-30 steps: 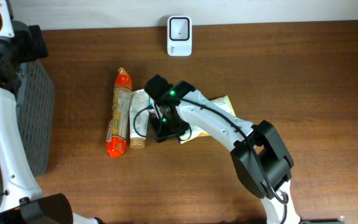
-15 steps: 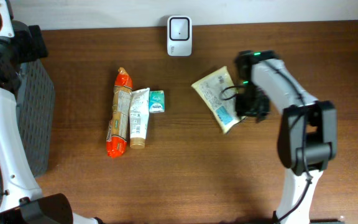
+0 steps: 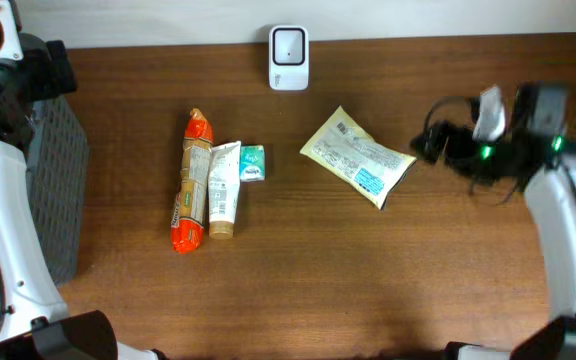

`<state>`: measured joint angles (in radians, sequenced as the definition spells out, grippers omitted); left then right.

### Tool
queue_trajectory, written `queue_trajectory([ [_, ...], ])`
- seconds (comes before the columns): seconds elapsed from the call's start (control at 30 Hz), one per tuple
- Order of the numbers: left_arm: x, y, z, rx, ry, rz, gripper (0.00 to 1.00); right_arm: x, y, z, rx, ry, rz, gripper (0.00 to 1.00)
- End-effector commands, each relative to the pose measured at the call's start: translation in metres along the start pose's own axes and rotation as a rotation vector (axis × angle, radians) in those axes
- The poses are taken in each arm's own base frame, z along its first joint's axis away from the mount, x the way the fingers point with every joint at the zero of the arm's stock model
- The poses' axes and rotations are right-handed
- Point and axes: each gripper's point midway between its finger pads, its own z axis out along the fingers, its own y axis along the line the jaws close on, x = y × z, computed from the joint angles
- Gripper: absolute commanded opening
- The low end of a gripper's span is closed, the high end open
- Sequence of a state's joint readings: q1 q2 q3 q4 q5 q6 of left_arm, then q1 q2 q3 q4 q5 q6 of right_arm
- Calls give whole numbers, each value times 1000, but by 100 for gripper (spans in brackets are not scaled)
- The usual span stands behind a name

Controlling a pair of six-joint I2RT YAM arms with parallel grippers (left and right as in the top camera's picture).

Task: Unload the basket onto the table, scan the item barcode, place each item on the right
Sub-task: 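Regrasp the white wipes pack with the right gripper and lift it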

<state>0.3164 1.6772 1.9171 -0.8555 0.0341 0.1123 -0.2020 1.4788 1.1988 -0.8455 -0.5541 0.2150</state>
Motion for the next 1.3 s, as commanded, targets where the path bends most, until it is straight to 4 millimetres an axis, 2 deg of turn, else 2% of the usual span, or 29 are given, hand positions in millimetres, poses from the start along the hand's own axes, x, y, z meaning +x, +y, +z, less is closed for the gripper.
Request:
queue_trajectory([
  [0.0, -9, 1, -11, -2, -33, 14, 99, 38, -18, 43, -66, 27, 127, 99],
  [0.03, -9, 1, -11, -2, -33, 14, 99, 49, -23, 64, -67, 61, 117, 99],
  [0.1, -9, 1, -11, -2, -33, 14, 99, 50, -25, 86, -72, 89, 102, 99],
  [0.13, -9, 1, -11, -2, -33, 14, 99, 51, -32, 104, -77, 109, 139, 99],
  [0.2, -9, 1, -11, -2, -33, 14, 99, 57, -31, 143, -155, 161, 171, 99],
  [0.3, -9, 1, -11, -2, -33, 14, 99, 64, -23, 201, -162, 164, 213, 98],
  [0.37, -9, 1, -11, -2, -33, 14, 99, 61, -26, 223, -141, 151, 239, 99],
  [0.4, -9, 1, -11, -2, -33, 14, 99, 61, -27, 227, -143, 150, 242, 93],
  [0.43, -9, 1, -11, -2, -33, 14, 99, 62, -28, 228, -143, 153, 243, 36],
  [0.47, -9, 1, -11, -2, -33, 14, 99, 62, -27, 228, -144, 153, 246, 18],
  [0.53, -9, 1, -11, -2, -33, 14, 99, 62, -23, 227, -166, 165, 256, 15],
  [0.57, -9, 1, -11, -2, -33, 14, 99, 62, -17, 226, -196, 179, 253, 7],
  [0.6, -9, 1, -11, -2, -33, 14, 99, 62, -11, 223, -219, 197, 256, 4],
  [0.67, -9, 1, -11, -2, -33, 14, 99, 61, -3, 210, -207, 229, 221, 4],
  [0.73, -9, 1, -11, -2, -33, 14, 99, 60, 16, 178, -178, 317, 96, 4],
  [0.8, -9, 1, -11, -2, -33, 14, 99, 59, 35, 139, -184, 428, -169, 4],
  [0.83, -9, 1, -11, -2, -33, 14, 99, 55, 25, 125, -84, 463, -297, 4],
  [0.9, -9, 1, -11, -2, -33, 14, 99, 37, -6, 122, 120, 431, -369, 4],
  [0.97, -9, 1, -11, -2, -33, 14, 99, 30, -20, 125, 132, 426, -478, 4],
  [1.0, -9, 1, -11, -2, -33, 14, 99, 30, -20, 124, 80, 430, -495, 4],
  [1.03, -9, 1, -11, -2, -33, 14, 99, 35, -9, 120, -17, 439, -488, 4],
  [1.07, -9, 1, -11, -2, -33, 14, 99, 48, 14, 109, -205, 465, -506, 4],
  [1.1, -9, 1, -11, -2, -33, 14, 99, 61, 25, 101, -297, 500, -534, 4],
  [1.17, -9, 1, -11, -2, -33, 14, 99, 76, 34, 100, -323, 548, -586, 4],
  [1.23, -9, 1, -11, -2, -33, 14, 99, 79, 39, 104, -326, 548, -614, 4],
  [1.27, -9, 1, -11, -2, -33, 14, 99, 76, 35, 108, -300, 546, -613, 4],
])
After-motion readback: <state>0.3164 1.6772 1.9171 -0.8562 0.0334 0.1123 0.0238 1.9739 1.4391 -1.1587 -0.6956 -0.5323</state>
